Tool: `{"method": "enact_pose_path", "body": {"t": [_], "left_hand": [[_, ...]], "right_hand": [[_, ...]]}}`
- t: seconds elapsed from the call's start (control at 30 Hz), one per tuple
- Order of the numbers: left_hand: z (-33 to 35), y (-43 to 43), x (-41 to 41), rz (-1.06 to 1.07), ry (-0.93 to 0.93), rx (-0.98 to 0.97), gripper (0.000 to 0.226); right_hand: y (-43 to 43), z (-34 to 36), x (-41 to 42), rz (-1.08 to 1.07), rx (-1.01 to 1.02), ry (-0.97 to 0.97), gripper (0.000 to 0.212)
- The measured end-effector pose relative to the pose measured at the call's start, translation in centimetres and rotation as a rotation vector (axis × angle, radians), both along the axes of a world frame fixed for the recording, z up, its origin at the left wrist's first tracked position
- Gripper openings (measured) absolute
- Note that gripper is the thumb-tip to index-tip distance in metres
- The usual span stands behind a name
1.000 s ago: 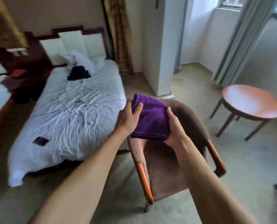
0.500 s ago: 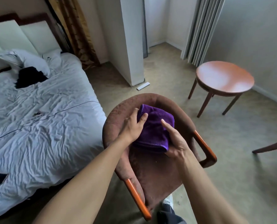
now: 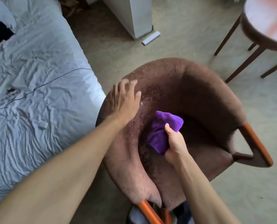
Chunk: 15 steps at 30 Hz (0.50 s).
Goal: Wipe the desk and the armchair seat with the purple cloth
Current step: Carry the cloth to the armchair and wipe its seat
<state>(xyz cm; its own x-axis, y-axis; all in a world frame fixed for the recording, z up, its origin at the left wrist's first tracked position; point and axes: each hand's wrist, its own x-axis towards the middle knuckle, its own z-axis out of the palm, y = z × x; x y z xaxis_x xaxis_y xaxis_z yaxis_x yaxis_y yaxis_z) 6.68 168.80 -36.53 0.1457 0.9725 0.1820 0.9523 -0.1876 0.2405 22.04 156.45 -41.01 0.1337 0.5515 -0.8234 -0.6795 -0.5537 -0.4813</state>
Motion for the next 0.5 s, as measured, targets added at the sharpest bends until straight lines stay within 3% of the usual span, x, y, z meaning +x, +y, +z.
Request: {"method": "enact_pose_path", "body": {"t": [0.1, 0.17, 0.3, 0.37, 0.43, 0.5], "left_hand": [[-2.4, 6.1, -0.2, -0.059, 0.118, -0.084, 0.063], [-4.5, 8.7, -0.2, -0.086, 0.171, -0.157, 0.07], [-7.2, 9.9, -1.0, -0.112, 0.199, -0.057, 0.071], [-7.8, 10.3, -1.0, -0.109, 0.183, 0.006, 0.069], [-7.9, 10.3, -1.0, -0.092, 0.163, 0.01, 0.065], [-7.8, 10.2, -0.9, -0.091, 0.153, 0.0, 0.062]], "right_hand": [[0.8, -6.0, -4.1, 0.164, -0.124, -0.391, 0.017], [1.3, -9.3, -8.0, 0.335, -0.174, -0.469, 0.031], [5.0, -11.4, -15.1, 0.332, -0.39, -0.243, 0.047], [8.6, -11.1, -15.5, 0.13, -0.453, -0.078, 0.041], [13.3, -9.3, -12.6, -0.071, -0.385, 0.121, 0.031], [18.1, -7.2, -7.1, -0.221, -0.327, 0.275, 0.038]]}}
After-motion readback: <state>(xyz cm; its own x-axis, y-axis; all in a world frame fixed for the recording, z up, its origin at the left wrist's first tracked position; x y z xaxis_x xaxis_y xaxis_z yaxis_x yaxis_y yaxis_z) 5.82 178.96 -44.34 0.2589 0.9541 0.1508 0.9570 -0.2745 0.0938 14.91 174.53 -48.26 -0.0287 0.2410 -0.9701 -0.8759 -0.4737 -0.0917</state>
